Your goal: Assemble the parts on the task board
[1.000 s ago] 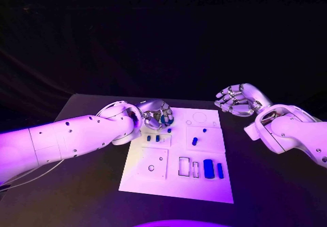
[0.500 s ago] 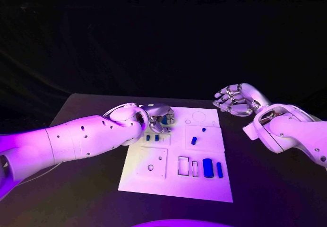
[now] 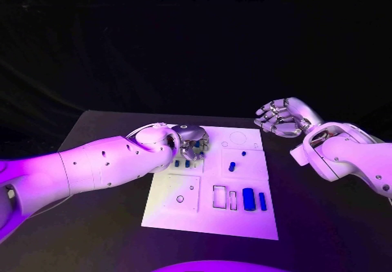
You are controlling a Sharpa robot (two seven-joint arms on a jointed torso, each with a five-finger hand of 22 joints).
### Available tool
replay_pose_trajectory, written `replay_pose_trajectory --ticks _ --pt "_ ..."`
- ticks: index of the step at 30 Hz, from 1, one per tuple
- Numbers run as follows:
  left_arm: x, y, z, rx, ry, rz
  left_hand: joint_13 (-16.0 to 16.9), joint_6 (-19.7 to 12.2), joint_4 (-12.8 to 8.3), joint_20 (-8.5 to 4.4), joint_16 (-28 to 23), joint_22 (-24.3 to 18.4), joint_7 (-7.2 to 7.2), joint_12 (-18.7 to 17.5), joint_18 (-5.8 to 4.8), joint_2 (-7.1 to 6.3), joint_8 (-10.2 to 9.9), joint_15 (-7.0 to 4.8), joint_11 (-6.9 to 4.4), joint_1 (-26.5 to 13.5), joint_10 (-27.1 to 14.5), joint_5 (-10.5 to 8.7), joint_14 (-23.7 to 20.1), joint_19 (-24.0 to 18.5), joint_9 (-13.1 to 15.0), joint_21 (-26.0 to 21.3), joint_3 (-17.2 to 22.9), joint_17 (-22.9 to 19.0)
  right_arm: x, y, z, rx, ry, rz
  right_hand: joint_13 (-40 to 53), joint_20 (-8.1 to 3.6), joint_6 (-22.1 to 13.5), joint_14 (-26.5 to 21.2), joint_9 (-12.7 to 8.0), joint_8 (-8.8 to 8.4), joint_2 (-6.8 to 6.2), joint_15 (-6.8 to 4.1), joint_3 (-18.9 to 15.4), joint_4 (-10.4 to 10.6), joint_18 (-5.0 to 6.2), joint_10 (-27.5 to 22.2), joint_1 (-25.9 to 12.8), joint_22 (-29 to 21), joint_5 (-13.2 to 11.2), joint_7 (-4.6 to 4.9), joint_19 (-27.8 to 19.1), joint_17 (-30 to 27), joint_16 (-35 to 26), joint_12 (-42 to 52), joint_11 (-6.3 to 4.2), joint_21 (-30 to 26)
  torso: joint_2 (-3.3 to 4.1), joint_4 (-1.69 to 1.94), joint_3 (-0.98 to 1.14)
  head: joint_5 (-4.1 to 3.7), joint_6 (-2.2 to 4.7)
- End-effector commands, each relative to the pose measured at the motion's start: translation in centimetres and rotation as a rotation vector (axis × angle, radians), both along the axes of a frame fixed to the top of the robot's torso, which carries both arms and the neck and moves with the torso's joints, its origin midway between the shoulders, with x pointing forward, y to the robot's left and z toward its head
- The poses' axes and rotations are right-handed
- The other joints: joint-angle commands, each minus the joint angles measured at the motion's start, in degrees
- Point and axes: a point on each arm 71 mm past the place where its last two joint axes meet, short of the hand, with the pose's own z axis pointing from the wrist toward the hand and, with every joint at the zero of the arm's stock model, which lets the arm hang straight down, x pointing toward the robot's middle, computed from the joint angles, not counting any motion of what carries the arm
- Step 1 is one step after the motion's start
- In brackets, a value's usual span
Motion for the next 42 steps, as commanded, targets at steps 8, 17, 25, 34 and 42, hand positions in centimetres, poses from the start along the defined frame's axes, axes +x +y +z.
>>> replay_pose_trajectory --ticks 8,17,25,34,42 --pt "0.06 -0.12 -0.55 0.064 0.042 -0.002 -0.9 1.9 -0.4 -0.38 1.9 1.9 0.12 -0.4 -1.03 0.68 -0.6 -0.45 -0.4 1.7 2.4 -0.26 1.4 1.7 -0.7 1.8 1.4 0.9 -0.07 0.24 0.0 -0.01 -0.006 0.017 -0.2 0.03 0.5 0.4 -0.1 -0.25 0.09 0.0 0.2 0.1 0.63 0.3 0.3 -0.2 0.2 0.77 0.3 -0.1 -0.4 -0.4 0.09 -0.2 -0.06 0.01 0.0 -0.02 -0.07" --pt "0.25 -0.2 -0.73 0.077 0.051 0.008 -2.3 1.8 -1.4 -0.38 2.2 2.2 0.53 -2.2 -1.05 1.04 -1.8 -0.24 -0.02 2.5 2.3 -0.42 1.2 1.5 -1.6 2.2 3.1 -0.1 -0.1 0.25 0.02 -0.01 -0.006 0.018 -0.2 0.03 0.5 0.4 -0.1 -0.25 0.09 0.0 0.2 0.1 0.63 0.3 0.3 -0.2 0.2 0.77 0.3 -0.1 -0.4 -0.4 0.09 -0.2 0.02 -0.07 0.01 -0.04 -0.08" --pt "0.31 -0.38 -0.87 0.077 0.053 0.008 -2.8 2.3 -2.1 -0.42 3.2 3.8 0.63 -2.4 -1.37 1.78 -2.2 -0.41 -0.28 2.9 3.6 -0.71 2.0 2.8 -2.0 3.4 4.2 0.8 -0.16 0.27 0.03 -0.009 -0.006 0.02 -0.2 0.03 0.5 0.4 -0.1 -0.25 0.09 0.0 0.2 0.1 0.63 0.3 0.3 -0.2 0.2 0.77 0.3 -0.1 -0.4 -0.4 0.09 -0.2 0.0 -0.04 0.05 -0.24 -0.16" --pt "0.38 -0.5 -1.06 0.077 0.053 0.014 -3.3 4.3 -3.7 -0.93 4.2 6.3 0.43 -2.7 -1.94 2.42 -2.4 -1.0 -0.89 3.4 6.3 -1.18 3.3 5.0 -2.3 5.5 5.3 1.4 -0.22 0.32 0.05 -0.008 -0.006 0.022 -0.3 0.04 0.6 0.5 -0.1 -0.29 0.12 0.01 0.2 0.1 0.62 0.3 0.3 -0.3 0.2 0.77 0.3 -0.2 -0.6 -0.4 0.1 -0.3 -0.11 -0.02 0.07 -0.24 -0.24" --pt "0.38 -0.43 -0.78 0.044 0.021 0.011 -3.8 6.3 -4.9 -1.3 4.6 7.9 0.29 -3.6 -2.33 2.7 -2.7 -1.27 -1.1 3.1 8.4 -1.33 4.1 6.4 -2.6 6.8 6.3 1.4 -0.22 0.31 0.06 -0.008 -0.007 0.022 -0.3 0.04 0.6 0.5 -0.1 -0.29 0.12 0.01 0.2 0.1 0.62 0.3 0.3 -0.3 0.2 0.77 0.3 -0.2 -0.6 -0.4 0.1 -0.3 -0.16 0.01 0.05 -0.23 -0.09"
